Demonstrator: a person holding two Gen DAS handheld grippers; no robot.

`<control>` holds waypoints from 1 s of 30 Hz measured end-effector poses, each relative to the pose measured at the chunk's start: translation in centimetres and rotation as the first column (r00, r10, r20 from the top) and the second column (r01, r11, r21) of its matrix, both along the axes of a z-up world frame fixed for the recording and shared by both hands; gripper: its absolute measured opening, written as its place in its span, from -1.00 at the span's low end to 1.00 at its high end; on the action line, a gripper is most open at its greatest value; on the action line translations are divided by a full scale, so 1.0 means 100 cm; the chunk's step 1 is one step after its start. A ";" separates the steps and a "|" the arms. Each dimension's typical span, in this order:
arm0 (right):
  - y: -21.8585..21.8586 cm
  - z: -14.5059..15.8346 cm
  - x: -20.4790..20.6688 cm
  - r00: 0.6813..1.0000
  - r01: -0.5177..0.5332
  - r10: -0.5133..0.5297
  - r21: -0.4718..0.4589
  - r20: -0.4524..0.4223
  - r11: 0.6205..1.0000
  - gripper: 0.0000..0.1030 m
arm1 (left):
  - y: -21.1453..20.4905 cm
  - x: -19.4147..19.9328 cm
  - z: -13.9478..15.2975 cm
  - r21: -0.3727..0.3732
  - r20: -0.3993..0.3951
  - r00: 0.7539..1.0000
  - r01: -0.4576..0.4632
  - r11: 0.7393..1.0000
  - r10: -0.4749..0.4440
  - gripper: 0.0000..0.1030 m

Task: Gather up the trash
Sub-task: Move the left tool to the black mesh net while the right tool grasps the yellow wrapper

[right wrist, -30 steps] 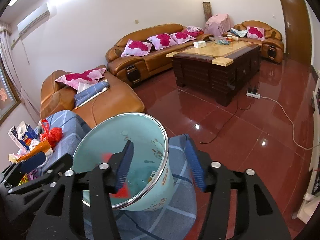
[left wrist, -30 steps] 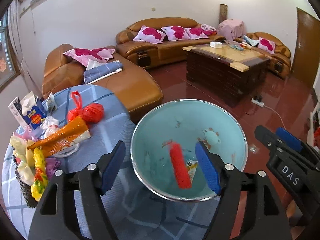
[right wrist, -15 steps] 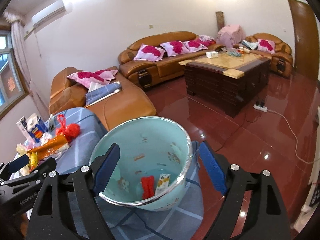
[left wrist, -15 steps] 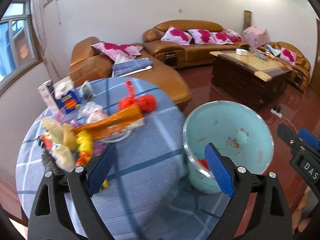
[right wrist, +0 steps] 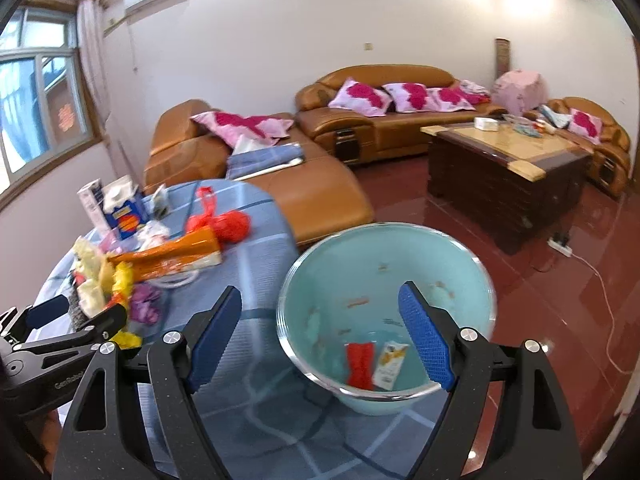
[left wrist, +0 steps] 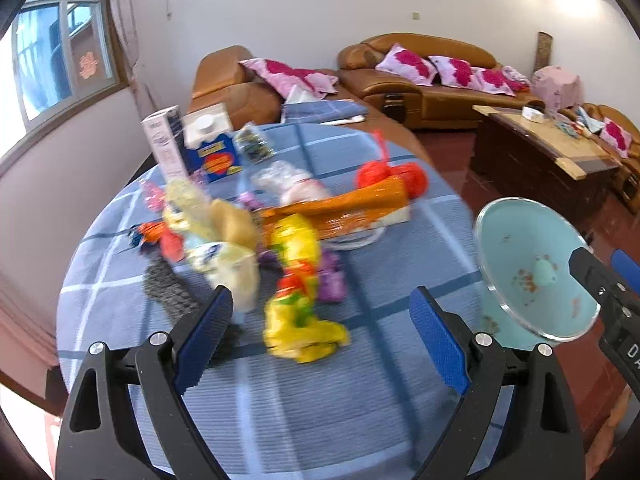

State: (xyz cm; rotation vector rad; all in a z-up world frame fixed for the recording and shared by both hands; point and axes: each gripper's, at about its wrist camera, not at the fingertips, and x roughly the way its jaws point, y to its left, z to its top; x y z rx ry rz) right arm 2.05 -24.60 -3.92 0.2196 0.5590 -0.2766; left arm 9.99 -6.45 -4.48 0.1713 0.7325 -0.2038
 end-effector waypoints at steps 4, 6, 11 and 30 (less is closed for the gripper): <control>0.023 0.001 0.012 0.998 -0.061 0.061 -0.015 -0.006 0.998 0.55 | 0.031 0.005 -0.008 -0.017 -0.023 0.998 -0.054 0.998 0.053 0.71; 0.032 0.001 0.017 0.996 -0.089 0.089 -0.022 -0.011 0.996 0.55 | 0.050 0.008 -0.012 -0.019 -0.031 0.996 -0.087 0.996 0.086 0.71; 0.052 -0.004 0.033 0.988 -0.154 0.154 -0.023 -0.028 0.988 0.44 | 0.104 0.016 -0.028 -0.031 -0.076 0.975 -0.210 0.977 0.207 0.71; 0.131 -0.026 0.094 0.924 -0.366 0.368 0.033 -0.103 0.930 0.10 | 0.168 0.043 -0.039 -0.053 -0.111 0.928 -0.363 0.930 0.356 0.70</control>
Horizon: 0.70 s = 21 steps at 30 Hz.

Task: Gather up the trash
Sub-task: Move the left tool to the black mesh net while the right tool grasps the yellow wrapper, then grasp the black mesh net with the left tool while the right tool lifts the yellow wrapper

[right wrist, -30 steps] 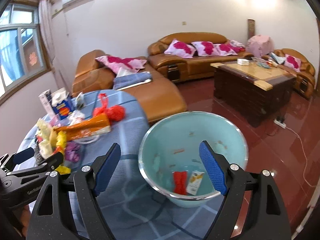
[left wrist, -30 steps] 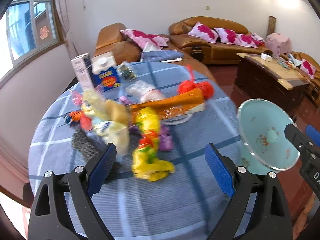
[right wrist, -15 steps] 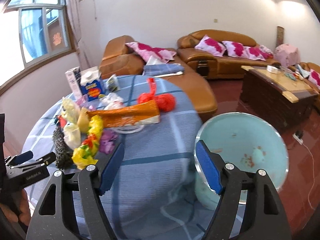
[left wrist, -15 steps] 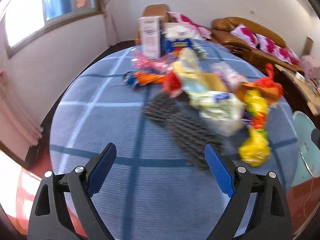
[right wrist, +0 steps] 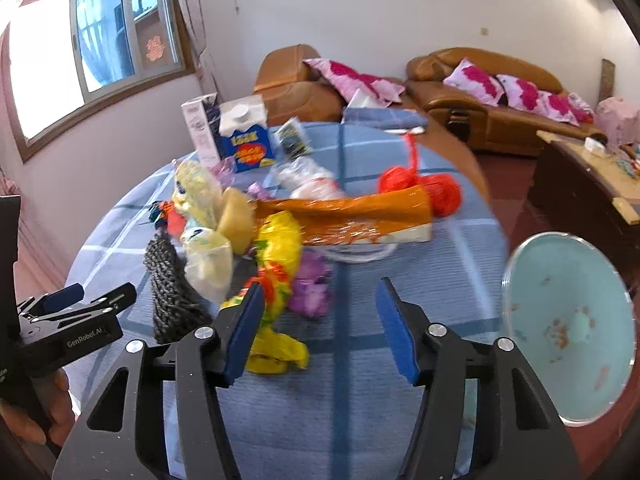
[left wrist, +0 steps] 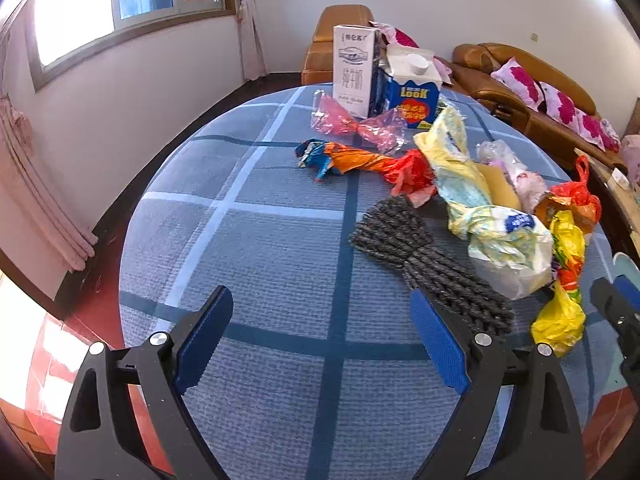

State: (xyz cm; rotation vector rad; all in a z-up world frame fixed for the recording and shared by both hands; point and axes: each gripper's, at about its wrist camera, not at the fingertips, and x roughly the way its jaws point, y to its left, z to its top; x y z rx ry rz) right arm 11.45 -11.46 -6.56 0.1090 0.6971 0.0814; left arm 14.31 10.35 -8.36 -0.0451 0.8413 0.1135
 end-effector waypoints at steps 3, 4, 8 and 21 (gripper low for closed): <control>0.009 -0.006 0.010 0.999 -0.027 0.028 0.026 -0.026 0.999 0.07 | 0.005 0.002 -0.001 -0.003 -0.002 1.000 -0.015 1.000 0.015 0.70; 0.011 -0.007 0.011 0.999 -0.031 0.032 0.029 -0.029 0.999 0.07 | 0.006 0.003 -0.001 -0.006 -0.004 1.000 -0.018 1.000 0.018 0.70; 0.016 -0.012 0.017 0.997 -0.056 0.059 0.056 -0.051 0.997 -0.07 | 0.006 0.005 -0.002 -0.017 -0.012 1.000 -0.025 1.000 0.025 0.70; 0.015 -0.010 0.016 0.989 -0.133 0.141 0.146 -0.048 0.980 -0.58 | -0.017 0.009 -0.005 -0.011 -0.031 0.999 -0.008 1.000 0.008 0.70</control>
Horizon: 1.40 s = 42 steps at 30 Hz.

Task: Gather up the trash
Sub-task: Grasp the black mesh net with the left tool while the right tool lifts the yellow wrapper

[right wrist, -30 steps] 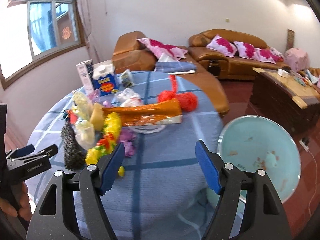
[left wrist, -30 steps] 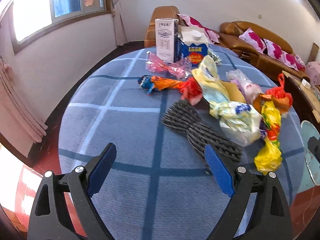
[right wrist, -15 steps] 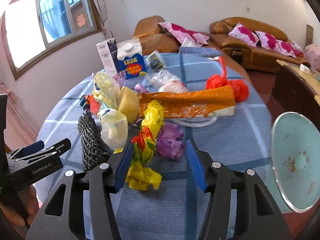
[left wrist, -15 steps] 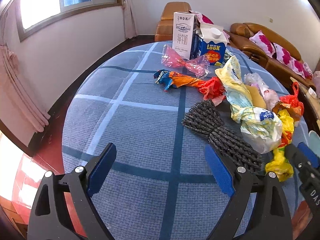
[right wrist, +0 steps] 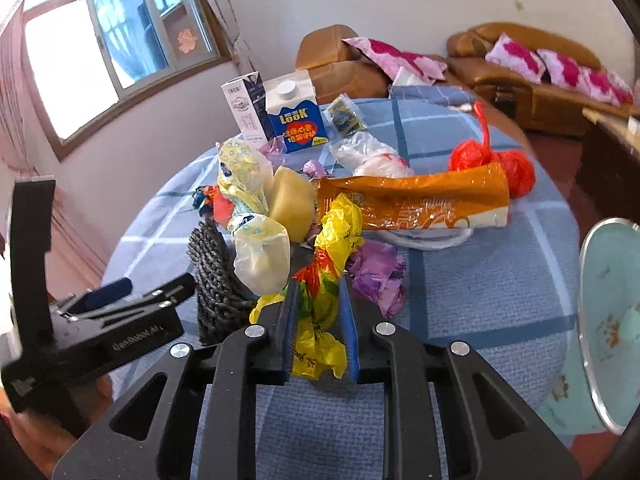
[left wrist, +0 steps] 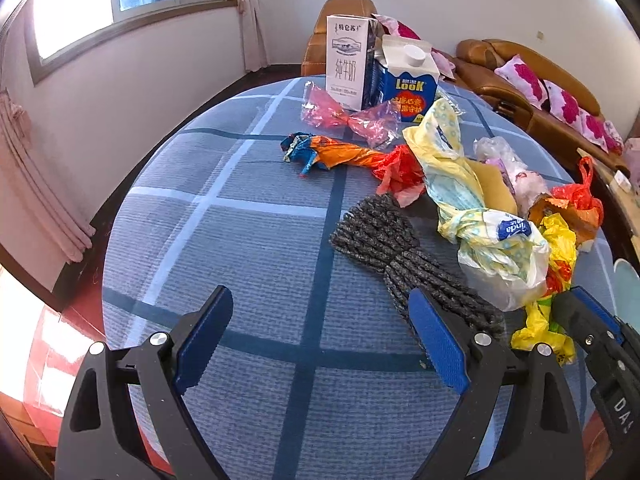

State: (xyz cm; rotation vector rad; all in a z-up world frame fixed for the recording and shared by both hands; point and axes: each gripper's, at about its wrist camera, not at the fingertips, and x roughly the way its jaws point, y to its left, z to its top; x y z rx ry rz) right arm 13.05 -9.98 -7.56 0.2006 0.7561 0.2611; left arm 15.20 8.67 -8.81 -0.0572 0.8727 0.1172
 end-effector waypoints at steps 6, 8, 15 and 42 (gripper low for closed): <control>-0.006 -0.009 0.008 0.998 -0.011 0.017 0.096 -0.064 0.995 -0.34 | 0.005 -0.001 0.003 0.003 0.002 1.000 -0.024 1.000 0.024 0.70; -0.006 -0.011 0.009 0.997 -0.019 0.027 0.112 -0.070 0.994 -0.46 | 0.006 -0.001 0.003 0.004 0.005 1.000 -0.030 1.000 0.030 0.70; -0.011 0.009 -0.008 1.000 -0.011 0.009 0.082 0.023 0.997 -0.62 | 0.000 0.000 0.004 -0.003 0.002 1.000 -0.022 1.000 0.022 0.70; -0.092 0.029 -0.052 0.964 0.221 -0.220 0.006 0.149 0.975 -0.62 | -0.040 0.010 -0.011 -0.143 -0.054 0.998 -0.019 0.990 0.011 0.12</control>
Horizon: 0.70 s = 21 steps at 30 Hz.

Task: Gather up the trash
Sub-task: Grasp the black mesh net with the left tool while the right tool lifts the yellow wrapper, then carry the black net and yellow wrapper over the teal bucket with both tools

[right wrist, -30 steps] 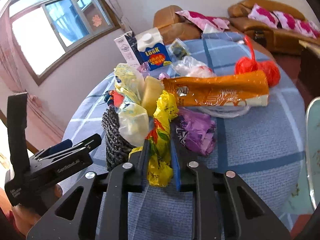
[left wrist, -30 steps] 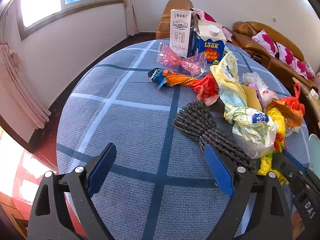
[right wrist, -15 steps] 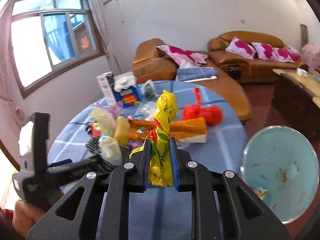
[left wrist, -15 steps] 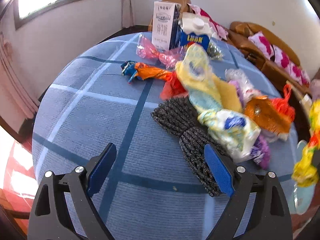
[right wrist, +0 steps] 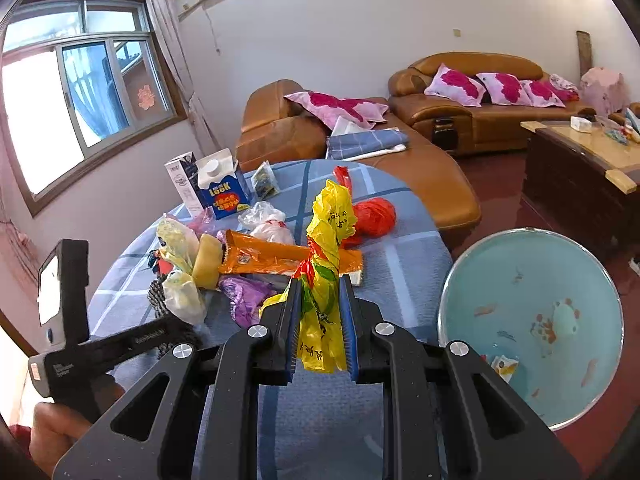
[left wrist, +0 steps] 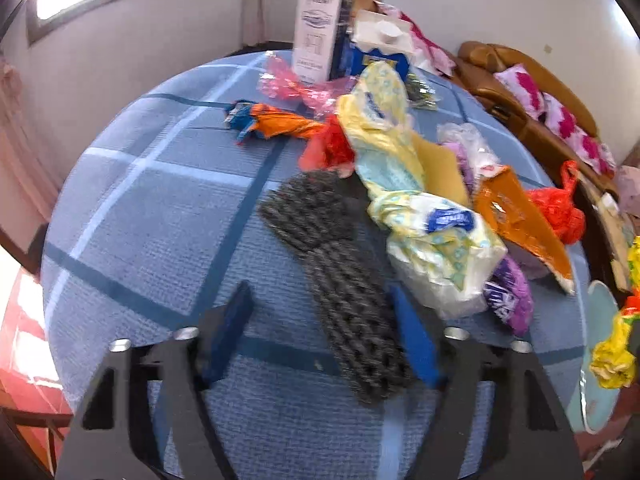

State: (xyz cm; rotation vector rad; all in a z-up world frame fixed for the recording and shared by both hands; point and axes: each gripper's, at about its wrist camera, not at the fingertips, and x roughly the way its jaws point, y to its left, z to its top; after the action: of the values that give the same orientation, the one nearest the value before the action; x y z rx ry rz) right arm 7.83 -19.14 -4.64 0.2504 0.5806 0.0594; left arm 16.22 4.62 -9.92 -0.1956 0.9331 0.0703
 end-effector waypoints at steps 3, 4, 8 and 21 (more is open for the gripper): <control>-0.002 -0.001 -0.002 1.000 0.006 -0.006 0.015 -0.003 1.000 -0.62 | 0.002 -0.001 0.001 -0.047 0.006 0.999 0.047 0.998 -0.047 -0.34; -0.002 0.000 -0.003 1.000 0.007 -0.007 0.015 -0.002 1.000 -0.62 | 0.003 -0.002 0.002 -0.048 0.010 0.999 0.054 0.997 -0.053 -0.39; 0.000 0.004 -0.009 1.000 0.006 -0.006 0.008 0.016 1.000 -0.62 | 0.013 -0.013 0.010 -0.061 0.048 0.997 0.071 0.996 -0.068 -0.53; 0.005 0.014 -0.031 0.999 0.008 -0.007 -0.024 0.050 1.000 -0.62 | 0.008 -0.050 0.048 0.038 0.151 0.980 0.127 0.991 -0.131 -0.54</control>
State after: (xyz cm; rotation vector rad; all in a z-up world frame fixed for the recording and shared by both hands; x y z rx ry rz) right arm 4.72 -18.63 -3.22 0.2270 0.5300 0.0517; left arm 11.17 5.40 -5.16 -0.1123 0.7892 -0.0509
